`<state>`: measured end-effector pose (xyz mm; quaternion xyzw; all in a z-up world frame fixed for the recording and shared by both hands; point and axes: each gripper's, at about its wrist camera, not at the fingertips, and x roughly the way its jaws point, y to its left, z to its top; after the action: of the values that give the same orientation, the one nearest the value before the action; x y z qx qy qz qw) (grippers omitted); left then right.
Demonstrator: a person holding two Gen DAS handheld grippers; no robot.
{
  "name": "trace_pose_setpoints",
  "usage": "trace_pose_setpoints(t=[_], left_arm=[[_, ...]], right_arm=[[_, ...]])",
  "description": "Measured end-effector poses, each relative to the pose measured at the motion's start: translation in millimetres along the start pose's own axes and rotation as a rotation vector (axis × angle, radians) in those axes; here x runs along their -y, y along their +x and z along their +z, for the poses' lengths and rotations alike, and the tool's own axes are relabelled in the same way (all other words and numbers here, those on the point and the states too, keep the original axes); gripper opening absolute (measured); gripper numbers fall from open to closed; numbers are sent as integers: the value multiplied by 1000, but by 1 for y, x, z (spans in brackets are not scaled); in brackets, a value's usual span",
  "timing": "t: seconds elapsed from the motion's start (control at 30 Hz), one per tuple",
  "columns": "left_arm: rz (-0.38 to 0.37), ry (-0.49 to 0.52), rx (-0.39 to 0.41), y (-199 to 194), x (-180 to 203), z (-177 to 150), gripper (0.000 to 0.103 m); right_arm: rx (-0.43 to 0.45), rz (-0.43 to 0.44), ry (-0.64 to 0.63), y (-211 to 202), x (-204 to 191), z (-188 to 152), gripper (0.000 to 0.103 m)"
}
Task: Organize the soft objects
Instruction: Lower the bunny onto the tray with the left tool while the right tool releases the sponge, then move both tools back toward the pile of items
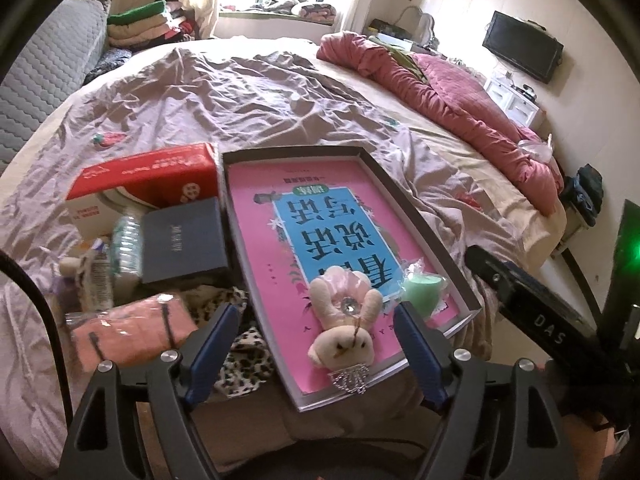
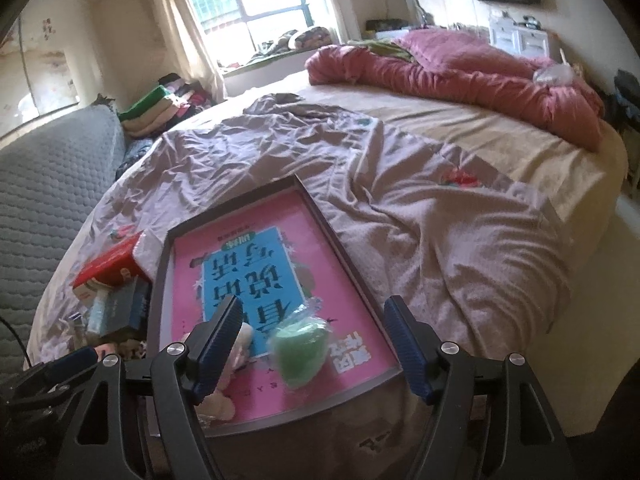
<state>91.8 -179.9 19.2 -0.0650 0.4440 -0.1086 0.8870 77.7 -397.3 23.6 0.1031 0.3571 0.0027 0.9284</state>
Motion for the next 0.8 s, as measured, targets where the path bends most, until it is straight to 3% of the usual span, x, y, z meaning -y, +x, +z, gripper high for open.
trace_pose_setpoints(t=[0.3,0.8], left_arm=[[40,2,48,-29,-11,3,81],[97,-23,73,-66,-38,-1,81]], right_arm=[[50,9,-40,-28,-23,8,79],[63,43,-107,-50,-63,5,79]])
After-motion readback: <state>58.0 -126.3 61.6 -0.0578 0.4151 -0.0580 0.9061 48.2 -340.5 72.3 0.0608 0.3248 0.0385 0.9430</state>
